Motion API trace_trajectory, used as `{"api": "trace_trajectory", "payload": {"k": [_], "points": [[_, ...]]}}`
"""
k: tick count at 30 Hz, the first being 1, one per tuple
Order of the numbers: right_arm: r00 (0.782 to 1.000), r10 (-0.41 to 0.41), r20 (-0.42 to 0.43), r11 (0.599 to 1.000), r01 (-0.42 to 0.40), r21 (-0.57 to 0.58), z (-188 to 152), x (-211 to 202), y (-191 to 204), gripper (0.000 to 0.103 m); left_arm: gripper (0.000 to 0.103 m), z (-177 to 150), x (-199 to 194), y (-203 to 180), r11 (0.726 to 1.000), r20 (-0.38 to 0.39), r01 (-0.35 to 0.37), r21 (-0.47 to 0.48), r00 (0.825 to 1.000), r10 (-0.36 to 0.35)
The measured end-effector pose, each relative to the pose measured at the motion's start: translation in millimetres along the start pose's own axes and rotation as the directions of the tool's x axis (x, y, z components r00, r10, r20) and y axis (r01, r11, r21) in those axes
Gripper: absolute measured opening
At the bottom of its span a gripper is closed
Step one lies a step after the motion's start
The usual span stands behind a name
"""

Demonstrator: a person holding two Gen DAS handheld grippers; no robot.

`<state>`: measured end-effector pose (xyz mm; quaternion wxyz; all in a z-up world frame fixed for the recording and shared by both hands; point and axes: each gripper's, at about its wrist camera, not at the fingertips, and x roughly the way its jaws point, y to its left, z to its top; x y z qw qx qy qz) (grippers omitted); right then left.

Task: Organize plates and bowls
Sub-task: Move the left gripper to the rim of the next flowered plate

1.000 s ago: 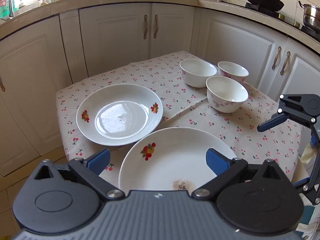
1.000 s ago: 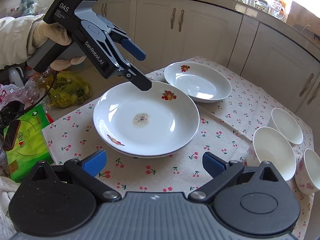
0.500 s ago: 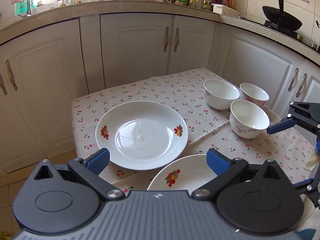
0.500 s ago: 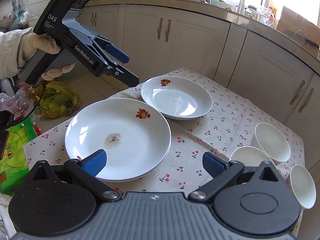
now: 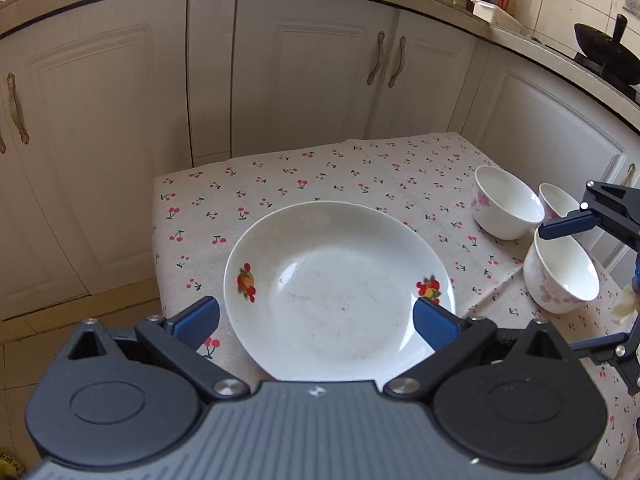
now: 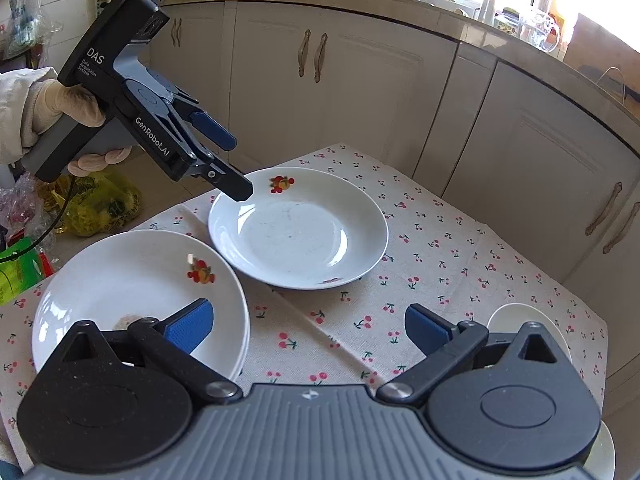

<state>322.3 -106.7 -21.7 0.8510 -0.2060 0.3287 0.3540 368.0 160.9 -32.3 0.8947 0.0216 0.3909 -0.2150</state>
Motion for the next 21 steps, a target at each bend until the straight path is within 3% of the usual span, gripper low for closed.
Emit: {"api": "trace_trajectory", "payload": {"k": [9,21], "points": [[0.996,0.033,-0.078,0.998,-0.037,-0.057,10,54,-25,0.103,0.102,10,42,23,0.999,-0.089,0.020,-0.036,0.996,-0.023],[0.980,0.101,-0.171,0.988,-0.119,-0.099,9,100,-37,0.103,0.102,15,69,29,0.997,-0.164,0.077,-0.032,0.983,-0.081]]}}
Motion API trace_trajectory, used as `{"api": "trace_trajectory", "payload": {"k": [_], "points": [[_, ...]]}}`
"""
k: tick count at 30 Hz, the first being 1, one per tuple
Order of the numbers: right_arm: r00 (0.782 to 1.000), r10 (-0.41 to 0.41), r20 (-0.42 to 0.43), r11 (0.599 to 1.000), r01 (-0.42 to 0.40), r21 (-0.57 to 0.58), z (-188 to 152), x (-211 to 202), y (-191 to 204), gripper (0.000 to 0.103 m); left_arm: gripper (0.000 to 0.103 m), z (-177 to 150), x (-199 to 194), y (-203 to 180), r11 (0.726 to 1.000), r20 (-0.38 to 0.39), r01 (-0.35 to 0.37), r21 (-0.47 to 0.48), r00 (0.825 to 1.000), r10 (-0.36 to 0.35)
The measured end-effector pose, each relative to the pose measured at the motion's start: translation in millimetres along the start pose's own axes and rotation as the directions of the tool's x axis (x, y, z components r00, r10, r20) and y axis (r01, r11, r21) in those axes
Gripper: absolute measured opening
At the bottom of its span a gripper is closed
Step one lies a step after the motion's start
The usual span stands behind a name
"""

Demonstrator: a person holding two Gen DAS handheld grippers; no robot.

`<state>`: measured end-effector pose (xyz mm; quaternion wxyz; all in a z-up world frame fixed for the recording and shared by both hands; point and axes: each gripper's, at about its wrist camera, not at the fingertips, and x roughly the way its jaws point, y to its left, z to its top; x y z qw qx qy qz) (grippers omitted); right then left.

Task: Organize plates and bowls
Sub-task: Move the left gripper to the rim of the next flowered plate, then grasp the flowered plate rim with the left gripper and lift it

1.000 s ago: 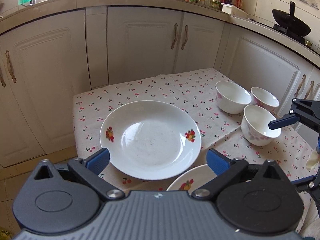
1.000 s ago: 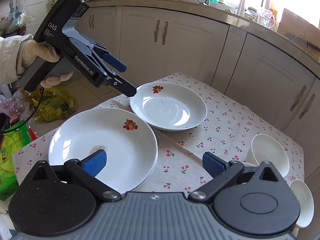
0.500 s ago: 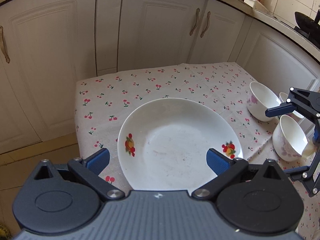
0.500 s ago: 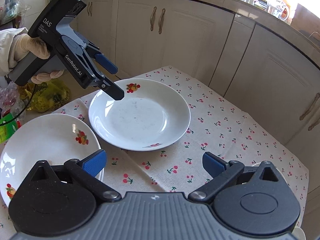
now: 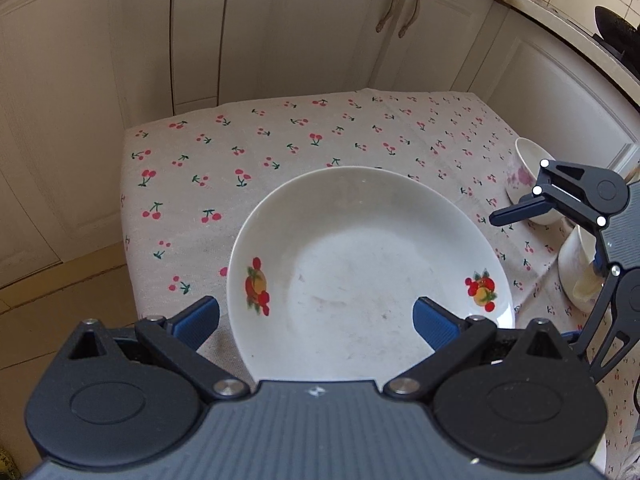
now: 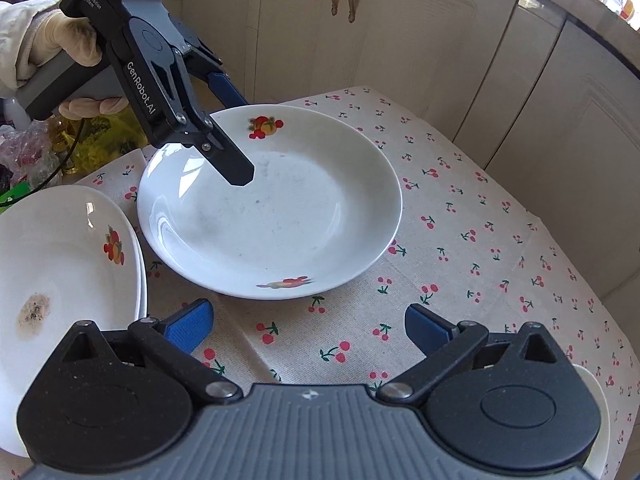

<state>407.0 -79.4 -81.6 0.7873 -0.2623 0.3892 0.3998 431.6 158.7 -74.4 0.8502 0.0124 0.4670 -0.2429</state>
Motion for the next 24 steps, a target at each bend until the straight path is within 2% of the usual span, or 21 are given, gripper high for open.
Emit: {"api": "trace_trajectory", "payload": {"k": [4,8,14,24], "points": [[0.999,0.041,-0.031,0.999,-0.041,-0.001,1,8,-4,0.101,0.102,2,7,-1,1.000,-0.019,0.018,0.003,1.000,-0.018],[0.995,0.045,-0.089,0.997,-0.049,-0.052,6,14,4,0.101,0.102,5,10,-1,0.999,-0.024,0.036,0.005,0.999,-0.036],[0.991,0.096,-0.097,0.995,-0.099,-0.025,12,22,0,0.101,0.102,8,13,-2,0.999,-0.024,0.049,0.008,0.999,-0.049],[0.989,0.112,-0.093,0.992,-0.117,-0.053,23,32,-2,0.100,0.102,6,11,6,0.995,0.006,0.093,-0.035,0.996,-0.092]]}}
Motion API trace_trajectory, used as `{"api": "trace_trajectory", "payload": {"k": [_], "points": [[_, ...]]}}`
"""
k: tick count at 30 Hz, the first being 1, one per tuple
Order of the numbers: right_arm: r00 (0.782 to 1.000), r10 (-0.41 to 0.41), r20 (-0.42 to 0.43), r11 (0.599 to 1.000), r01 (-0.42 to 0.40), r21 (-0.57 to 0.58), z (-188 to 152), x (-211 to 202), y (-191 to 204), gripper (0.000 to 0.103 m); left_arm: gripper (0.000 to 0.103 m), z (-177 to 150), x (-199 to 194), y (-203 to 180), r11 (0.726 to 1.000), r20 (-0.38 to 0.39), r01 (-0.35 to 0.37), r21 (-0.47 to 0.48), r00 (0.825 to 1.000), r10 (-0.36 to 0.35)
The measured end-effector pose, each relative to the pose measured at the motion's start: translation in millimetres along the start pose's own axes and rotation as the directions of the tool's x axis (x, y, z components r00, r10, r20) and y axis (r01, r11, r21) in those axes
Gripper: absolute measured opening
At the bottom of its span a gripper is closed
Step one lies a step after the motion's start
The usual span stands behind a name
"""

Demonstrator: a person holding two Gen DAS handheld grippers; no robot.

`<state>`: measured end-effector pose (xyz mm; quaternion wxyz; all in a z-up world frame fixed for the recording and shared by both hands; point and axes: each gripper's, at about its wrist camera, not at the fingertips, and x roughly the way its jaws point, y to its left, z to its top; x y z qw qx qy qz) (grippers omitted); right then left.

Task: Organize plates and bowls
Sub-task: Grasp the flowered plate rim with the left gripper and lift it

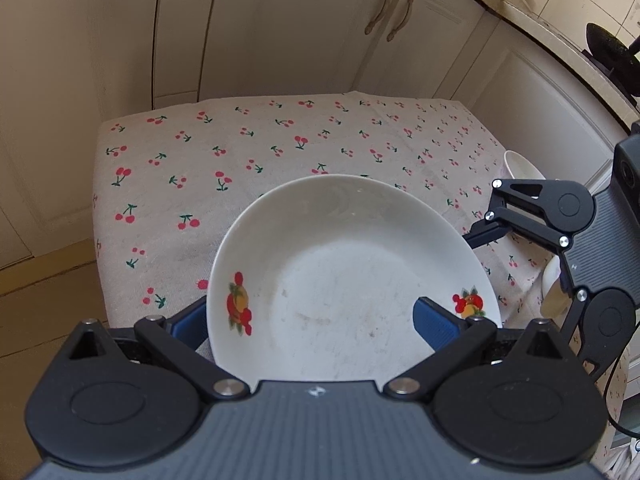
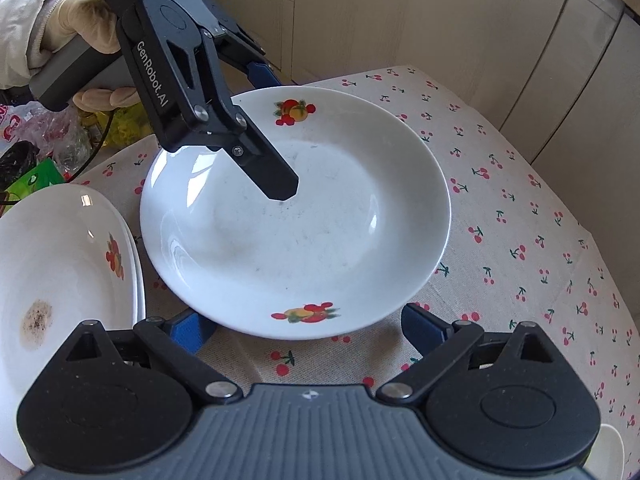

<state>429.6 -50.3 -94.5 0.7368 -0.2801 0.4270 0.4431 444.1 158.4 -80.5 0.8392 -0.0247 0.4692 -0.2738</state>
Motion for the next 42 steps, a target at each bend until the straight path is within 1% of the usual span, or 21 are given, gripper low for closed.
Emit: {"api": "trace_trajectory", "payload": {"k": [6,9,18,24,29,32,42], "points": [[1.000,0.024,0.001,0.999,-0.024,-0.021,3,1,0,0.101,0.102,-1,-1,0,1.000,0.017,0.012,0.000,1.000,-0.012],[1.000,0.027,0.006,0.999,-0.027,-0.029,3,2,0,0.101,0.102,-2,-1,2,0.999,0.023,0.038,0.000,0.999,-0.038],[0.998,-0.001,0.060,0.999,0.003,-0.036,-2,-4,4,0.101,0.101,-1,-1,2,0.999,0.028,0.041,0.008,0.999,-0.041],[0.993,0.016,0.116,1.000,-0.015,-0.009,-5,-14,1,0.101,0.101,-2,-1,2,0.999,0.034,0.040,0.013,0.999,-0.041],[0.991,0.003,0.133,1.000,-0.001,-0.017,-4,-15,3,0.101,0.101,-3,-1,3,0.999,0.043,0.041,0.014,0.998,-0.041],[0.990,0.009,0.143,1.000,-0.005,-0.022,-5,-17,4,0.101,0.101,-3,-1,3,0.999,0.044,0.042,0.015,0.998,-0.042],[0.989,0.001,0.148,1.000,0.003,-0.030,-6,-19,5,0.101,0.101,-1,-2,2,0.999,0.045,0.044,0.007,0.998,-0.045]]}}
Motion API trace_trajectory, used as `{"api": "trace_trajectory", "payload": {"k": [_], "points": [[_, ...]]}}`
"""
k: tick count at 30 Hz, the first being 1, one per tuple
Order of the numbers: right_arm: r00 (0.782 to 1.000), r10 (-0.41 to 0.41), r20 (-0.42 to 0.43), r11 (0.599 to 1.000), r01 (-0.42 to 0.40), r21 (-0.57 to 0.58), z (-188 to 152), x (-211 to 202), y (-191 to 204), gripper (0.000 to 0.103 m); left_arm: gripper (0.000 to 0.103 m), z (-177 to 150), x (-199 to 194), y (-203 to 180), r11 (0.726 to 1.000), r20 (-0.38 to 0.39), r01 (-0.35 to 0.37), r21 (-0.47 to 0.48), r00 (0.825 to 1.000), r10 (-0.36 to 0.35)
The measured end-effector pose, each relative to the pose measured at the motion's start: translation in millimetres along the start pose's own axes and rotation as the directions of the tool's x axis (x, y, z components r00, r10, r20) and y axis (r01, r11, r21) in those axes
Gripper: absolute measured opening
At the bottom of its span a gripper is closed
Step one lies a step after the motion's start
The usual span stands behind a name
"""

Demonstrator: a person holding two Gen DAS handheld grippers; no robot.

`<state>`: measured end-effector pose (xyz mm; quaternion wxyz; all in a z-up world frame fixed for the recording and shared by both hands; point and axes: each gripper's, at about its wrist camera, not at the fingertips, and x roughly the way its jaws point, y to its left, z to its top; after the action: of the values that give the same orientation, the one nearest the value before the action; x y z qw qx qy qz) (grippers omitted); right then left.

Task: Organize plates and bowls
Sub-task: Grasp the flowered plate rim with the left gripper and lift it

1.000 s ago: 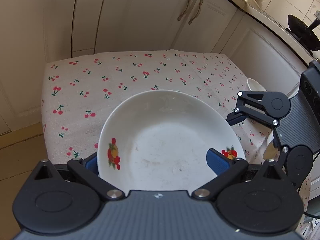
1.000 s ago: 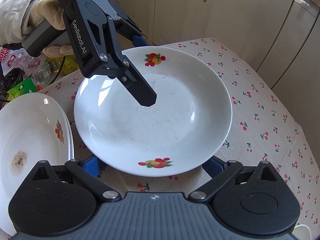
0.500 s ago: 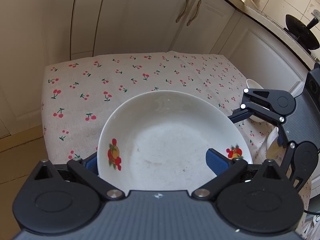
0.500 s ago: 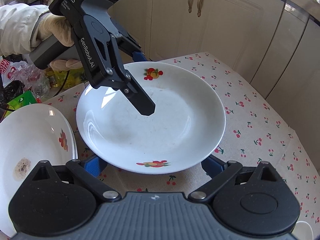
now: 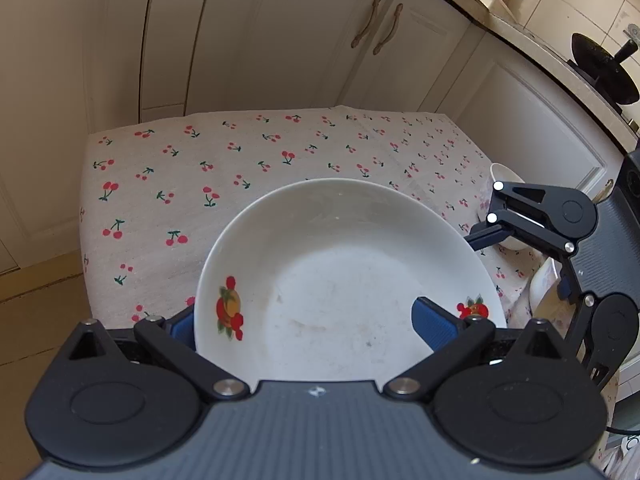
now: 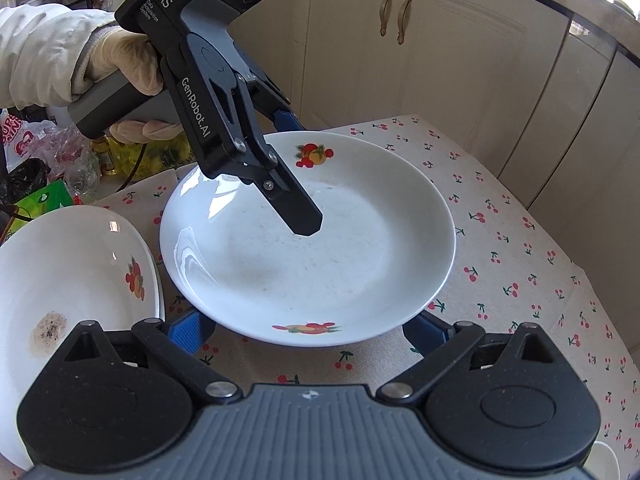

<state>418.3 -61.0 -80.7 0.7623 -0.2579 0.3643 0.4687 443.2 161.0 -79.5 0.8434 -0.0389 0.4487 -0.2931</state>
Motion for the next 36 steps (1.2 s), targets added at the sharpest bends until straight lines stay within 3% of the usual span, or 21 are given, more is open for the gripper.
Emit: {"api": "trace_trajectory", "payload": {"k": [12,22,36], "points": [[1.000,-0.002,0.025,1.000,0.001,0.007,2,-13,1,0.101,0.101,5,-13,-11,1.000,0.012,-0.012,0.015,1.000,0.012],[0.998,-0.013,0.064,1.000,0.011,0.027,-2,-43,17,0.101,0.101,1,-37,-43,0.998,0.029,-0.035,0.047,0.999,0.034],[0.997,-0.018,0.081,0.998,0.014,0.058,-27,-84,71,0.101,0.101,-45,-71,-92,0.997,0.030,-0.048,0.052,0.998,0.047]]}}
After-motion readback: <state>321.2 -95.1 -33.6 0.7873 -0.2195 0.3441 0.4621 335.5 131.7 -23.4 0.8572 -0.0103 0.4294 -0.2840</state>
